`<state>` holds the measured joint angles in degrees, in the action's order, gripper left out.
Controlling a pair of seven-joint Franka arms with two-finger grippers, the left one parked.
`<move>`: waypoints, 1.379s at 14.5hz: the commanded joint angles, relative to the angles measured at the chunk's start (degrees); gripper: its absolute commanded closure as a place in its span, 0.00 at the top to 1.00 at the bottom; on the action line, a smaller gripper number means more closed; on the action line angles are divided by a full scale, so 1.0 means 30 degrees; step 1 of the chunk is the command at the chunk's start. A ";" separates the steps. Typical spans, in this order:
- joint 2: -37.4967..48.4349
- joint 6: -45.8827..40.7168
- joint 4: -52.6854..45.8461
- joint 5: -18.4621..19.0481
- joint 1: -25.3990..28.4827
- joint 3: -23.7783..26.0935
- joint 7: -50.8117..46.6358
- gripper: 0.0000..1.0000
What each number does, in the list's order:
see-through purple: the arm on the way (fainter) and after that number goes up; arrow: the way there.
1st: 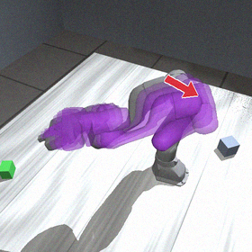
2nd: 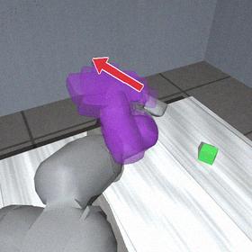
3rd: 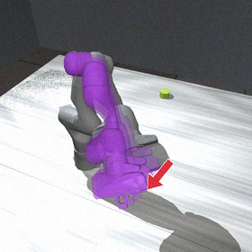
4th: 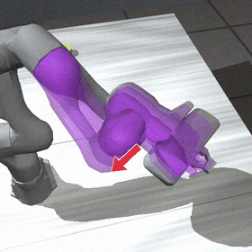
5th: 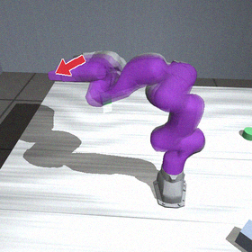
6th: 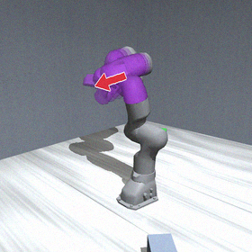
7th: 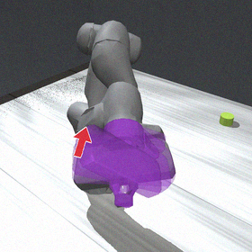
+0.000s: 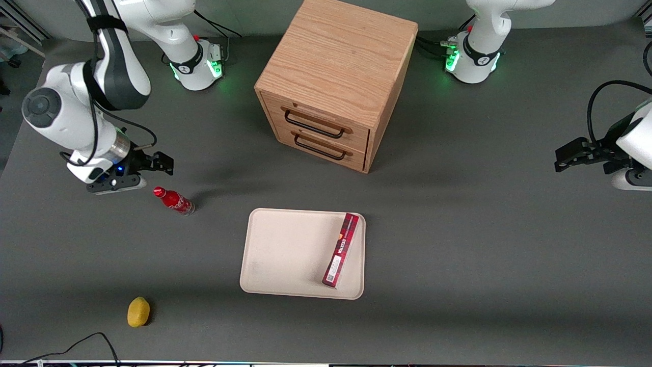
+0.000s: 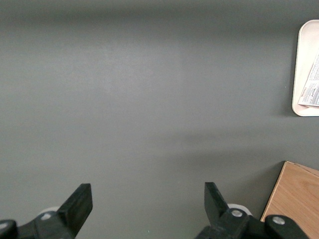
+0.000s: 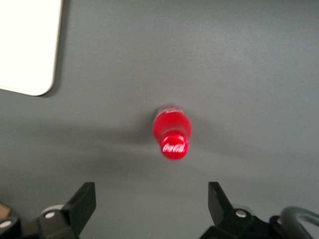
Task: Place coke bottle on tray
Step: 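Close the right gripper around the bottle's cap end, then lift the bottle and pull it back toward the right arm's base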
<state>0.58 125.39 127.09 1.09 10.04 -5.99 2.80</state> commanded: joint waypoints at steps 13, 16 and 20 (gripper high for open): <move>-0.1746 0.3700 0.0848 0.0487 -0.0650 0.0093 0.0824 0.00; -0.1045 0.2973 0.0938 0.0487 -0.0650 0.0093 0.0883 0.00; 0.0801 -0.2462 -0.1248 0.0458 -0.0884 0.0006 0.1291 0.00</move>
<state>-2.08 127.24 127.15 1.74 8.29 -6.06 4.53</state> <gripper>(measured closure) 0.687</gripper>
